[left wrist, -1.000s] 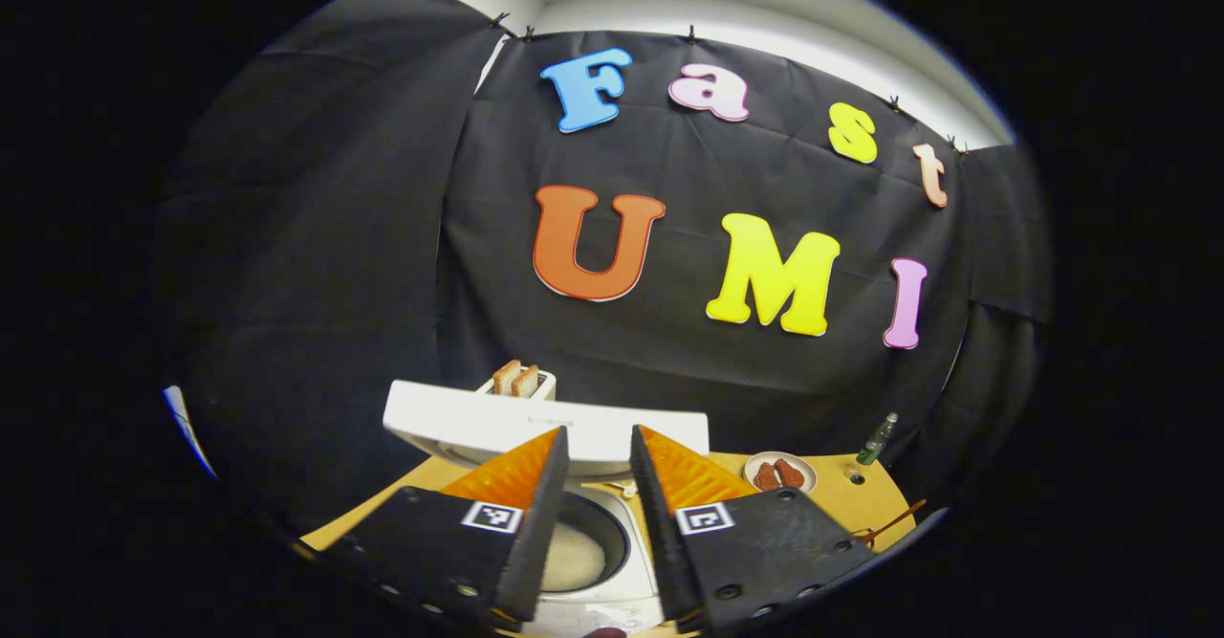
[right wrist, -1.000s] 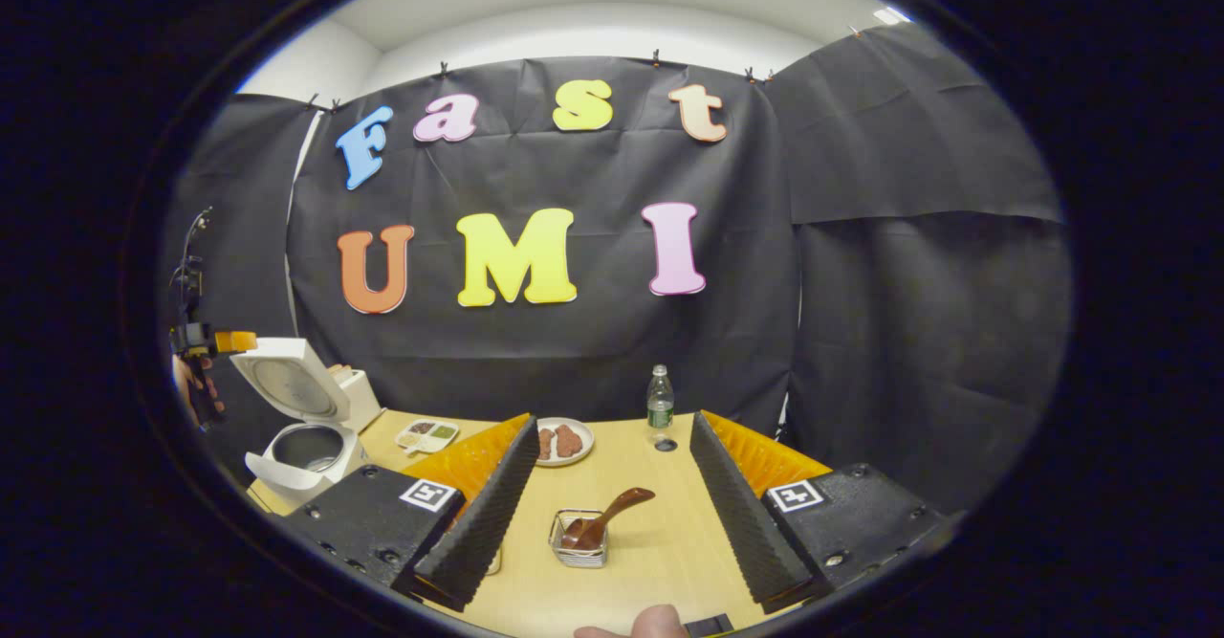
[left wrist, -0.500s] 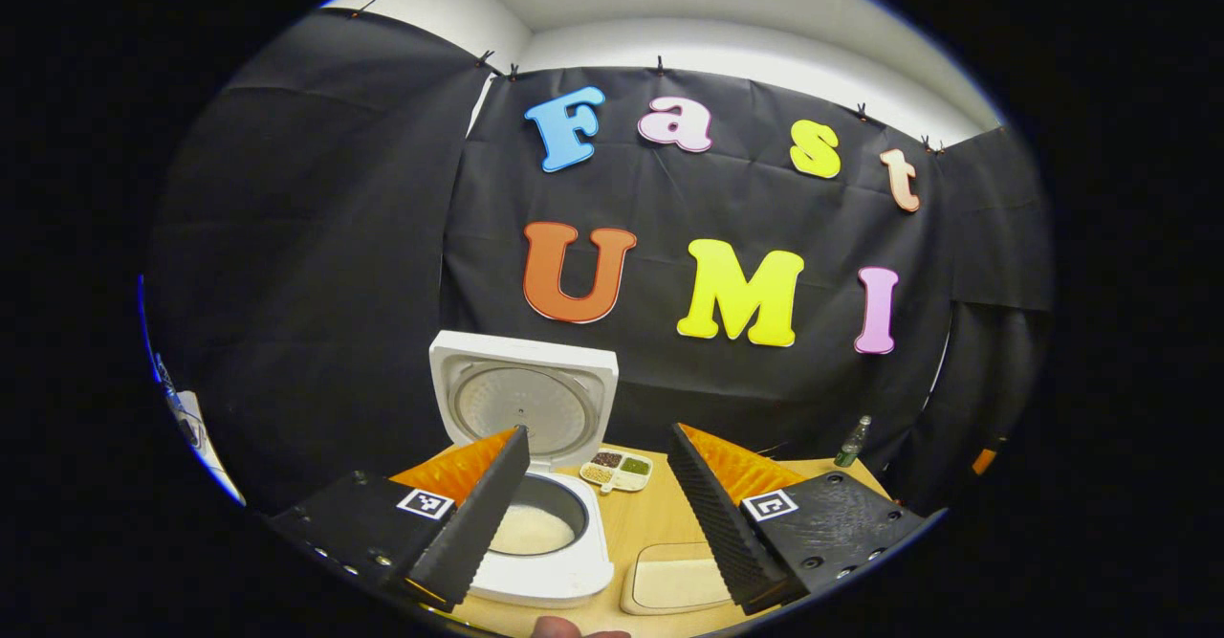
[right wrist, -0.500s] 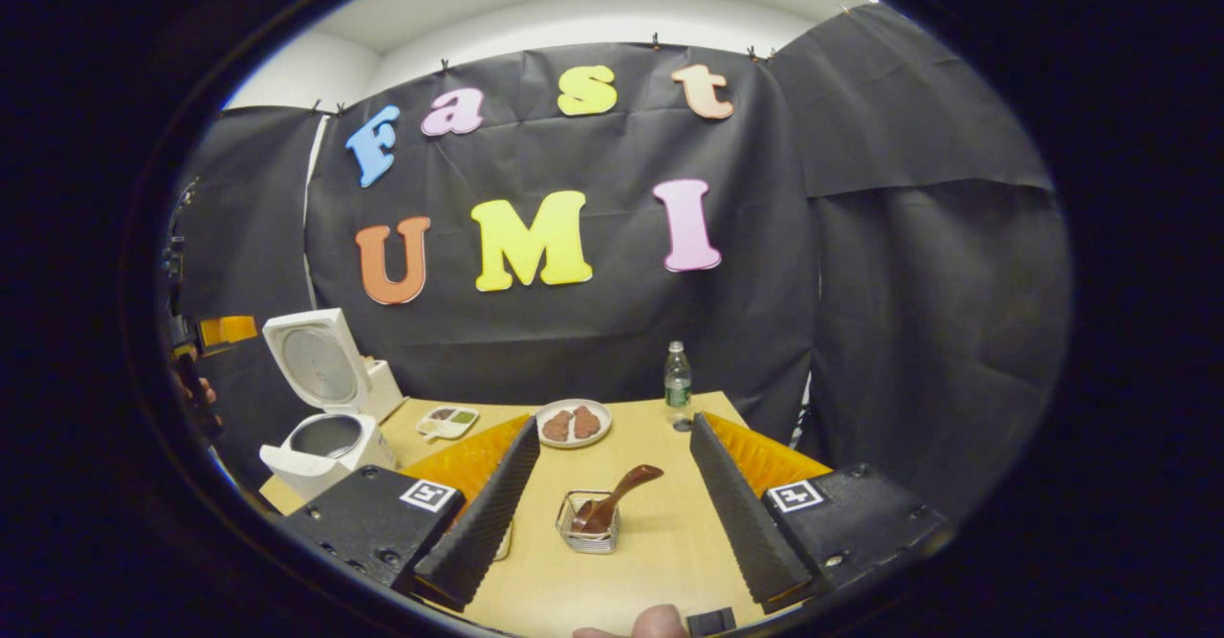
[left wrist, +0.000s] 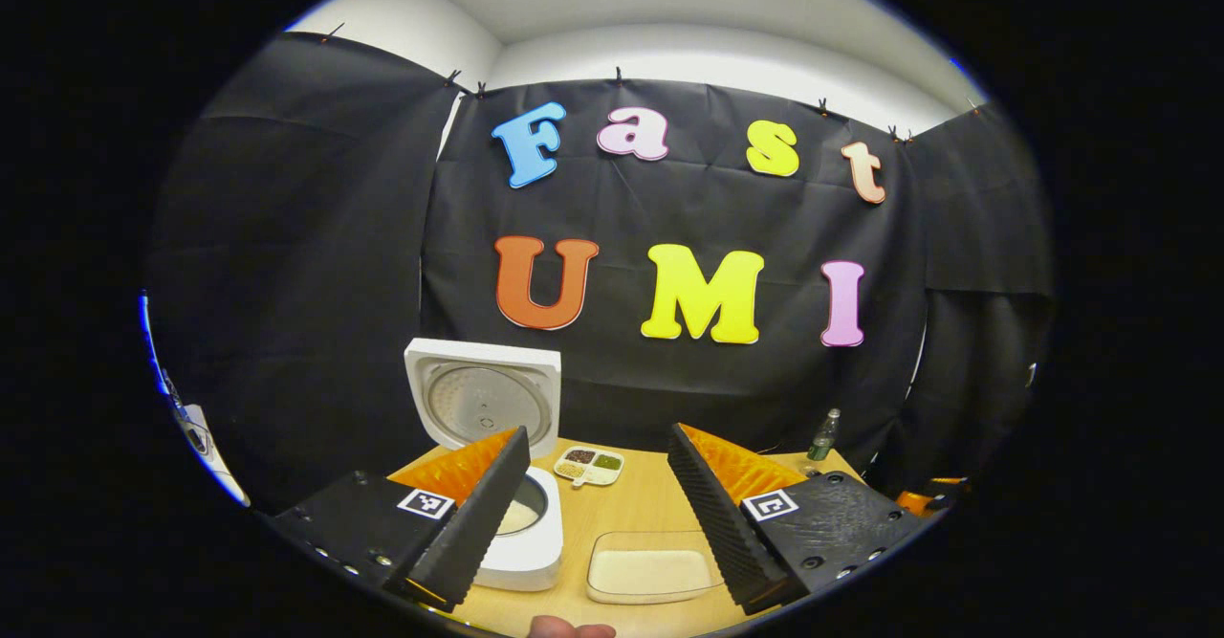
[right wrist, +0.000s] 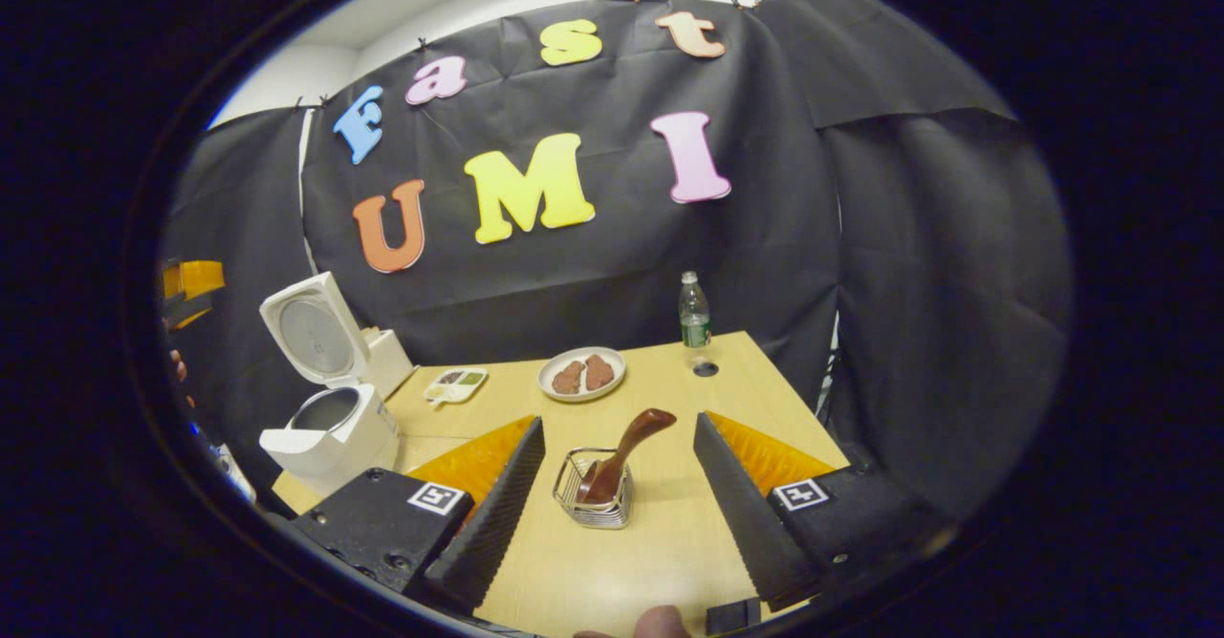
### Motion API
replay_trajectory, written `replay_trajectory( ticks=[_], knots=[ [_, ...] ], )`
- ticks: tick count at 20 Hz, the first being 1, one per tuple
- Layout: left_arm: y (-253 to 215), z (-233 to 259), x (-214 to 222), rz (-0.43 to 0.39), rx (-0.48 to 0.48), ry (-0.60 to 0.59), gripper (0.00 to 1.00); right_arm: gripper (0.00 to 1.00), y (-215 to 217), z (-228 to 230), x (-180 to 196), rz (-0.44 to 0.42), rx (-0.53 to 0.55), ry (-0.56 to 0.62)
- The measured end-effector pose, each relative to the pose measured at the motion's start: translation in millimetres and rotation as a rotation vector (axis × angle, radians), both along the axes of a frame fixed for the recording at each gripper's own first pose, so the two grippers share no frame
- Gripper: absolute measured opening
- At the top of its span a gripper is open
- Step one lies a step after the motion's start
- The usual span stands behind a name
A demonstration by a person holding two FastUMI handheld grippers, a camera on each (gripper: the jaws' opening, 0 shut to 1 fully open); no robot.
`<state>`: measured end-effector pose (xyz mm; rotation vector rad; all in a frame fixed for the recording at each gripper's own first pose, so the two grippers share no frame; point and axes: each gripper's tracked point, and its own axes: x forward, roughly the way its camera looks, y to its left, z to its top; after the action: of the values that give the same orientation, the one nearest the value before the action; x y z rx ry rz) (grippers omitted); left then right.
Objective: Close the left gripper, press the button to open the rice cooker; take a wooden spoon from the chopstick holder with the right hand, scoop a spoonful of rice and pour it into the rice cooker, then put the wooden spoon back into the chopstick holder.
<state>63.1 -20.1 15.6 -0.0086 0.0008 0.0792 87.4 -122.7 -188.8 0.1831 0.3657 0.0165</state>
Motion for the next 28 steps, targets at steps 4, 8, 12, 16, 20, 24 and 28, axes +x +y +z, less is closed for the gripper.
replay_trajectory(
  ticks=[4, 8, 12, 16, 20, 24, 28],
  knots=[
    [-13.1, 2.7, -3.9, 0.048, -0.023, -0.009, 0.94, 1.0, -1.3, -47.6, 31.9, 0.016, 0.046, 0.071],
    [-17.7, -3.1, -9.0, 0.101, -0.023, 0.022, 0.94, 0.97, 2.9, -94.2, 67.9, 0.044, 0.081, 0.148],
    [-11.8, -8.5, -13.6, 0.171, -0.008, 0.045, 0.94, 0.89, 4.1, -112.3, 96.9, 0.054, 0.112, 0.177],
    [-2.7, -11.9, -20.3, 0.232, -0.022, 0.062, 0.94, 0.6, 9.7, -121.8, 114.3, 0.091, 0.117, 0.195],
    [15.8, 1.6, -32.0, 0.295, -0.005, 0.033, 0.94, 0.39, 16.5, -122.6, 121.6, 0.108, 0.125, 0.205],
    [36.5, 3.3, -44.7, 0.345, -0.012, 0.021, 0.94, 0.22, 22.4, -114.3, 120.7, 0.131, 0.126, 0.22],
    [47.5, 9.6, -47.0, 0.34, -0.015, -0.005, 0.94, 0.15, 24.1, -81.6, 118.7, 0.138, 0.105, 0.166]
  ],
)
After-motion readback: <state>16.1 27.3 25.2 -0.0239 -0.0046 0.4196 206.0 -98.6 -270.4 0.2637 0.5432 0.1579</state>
